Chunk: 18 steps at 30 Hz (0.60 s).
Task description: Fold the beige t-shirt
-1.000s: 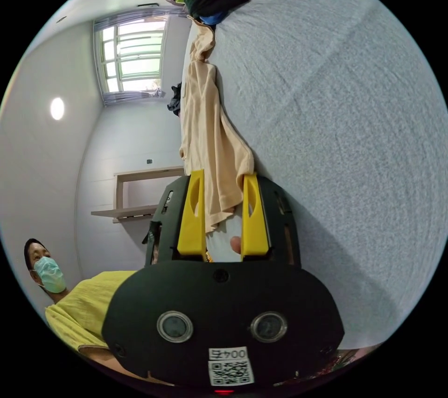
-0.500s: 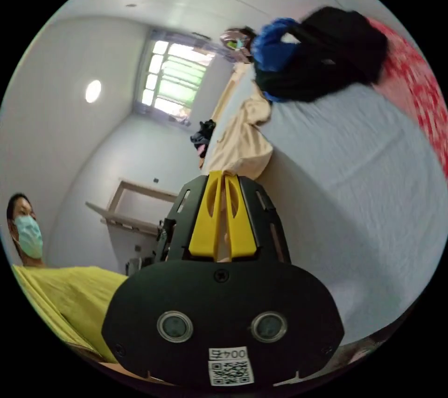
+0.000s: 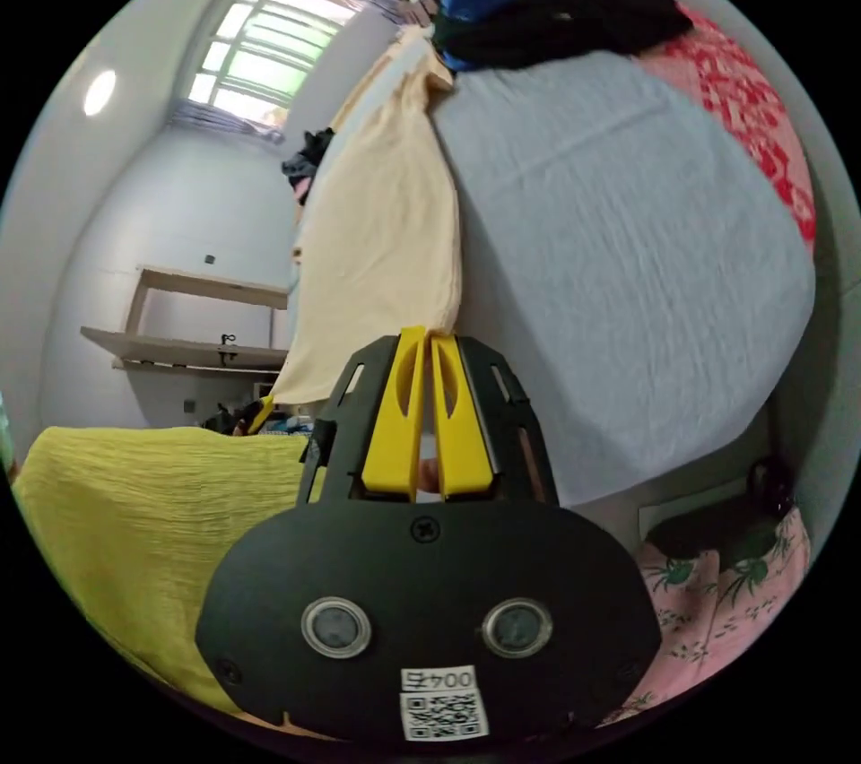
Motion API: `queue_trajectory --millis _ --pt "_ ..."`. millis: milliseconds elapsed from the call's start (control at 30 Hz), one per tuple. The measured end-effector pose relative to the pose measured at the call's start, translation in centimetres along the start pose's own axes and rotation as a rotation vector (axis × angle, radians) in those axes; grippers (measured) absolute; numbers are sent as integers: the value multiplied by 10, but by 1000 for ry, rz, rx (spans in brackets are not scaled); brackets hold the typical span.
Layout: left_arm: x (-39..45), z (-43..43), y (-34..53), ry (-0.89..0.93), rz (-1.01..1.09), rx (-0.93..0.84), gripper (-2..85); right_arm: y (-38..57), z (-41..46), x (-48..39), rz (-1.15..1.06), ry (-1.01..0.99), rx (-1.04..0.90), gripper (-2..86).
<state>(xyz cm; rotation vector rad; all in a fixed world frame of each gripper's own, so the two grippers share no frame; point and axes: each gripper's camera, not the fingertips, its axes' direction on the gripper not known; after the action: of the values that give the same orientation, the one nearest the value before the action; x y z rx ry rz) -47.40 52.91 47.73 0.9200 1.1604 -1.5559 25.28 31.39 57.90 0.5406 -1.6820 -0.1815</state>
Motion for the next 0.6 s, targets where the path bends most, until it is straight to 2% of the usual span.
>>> queue_trajectory --millis 133,267,433,600 --pt "1 25 -2 -82 -16 -56 19 4 33 24 60 17 -88 10" --pt "9 34 -14 -74 -43 -58 19 7 28 36 80 -31 -127 46" --pt "25 43 -29 -73 -33 -74 20 -7 4 35 12 -64 -113 120" --pt "36 47 -41 -43 -63 -67 20 -38 22 29 -54 -95 -201 113"
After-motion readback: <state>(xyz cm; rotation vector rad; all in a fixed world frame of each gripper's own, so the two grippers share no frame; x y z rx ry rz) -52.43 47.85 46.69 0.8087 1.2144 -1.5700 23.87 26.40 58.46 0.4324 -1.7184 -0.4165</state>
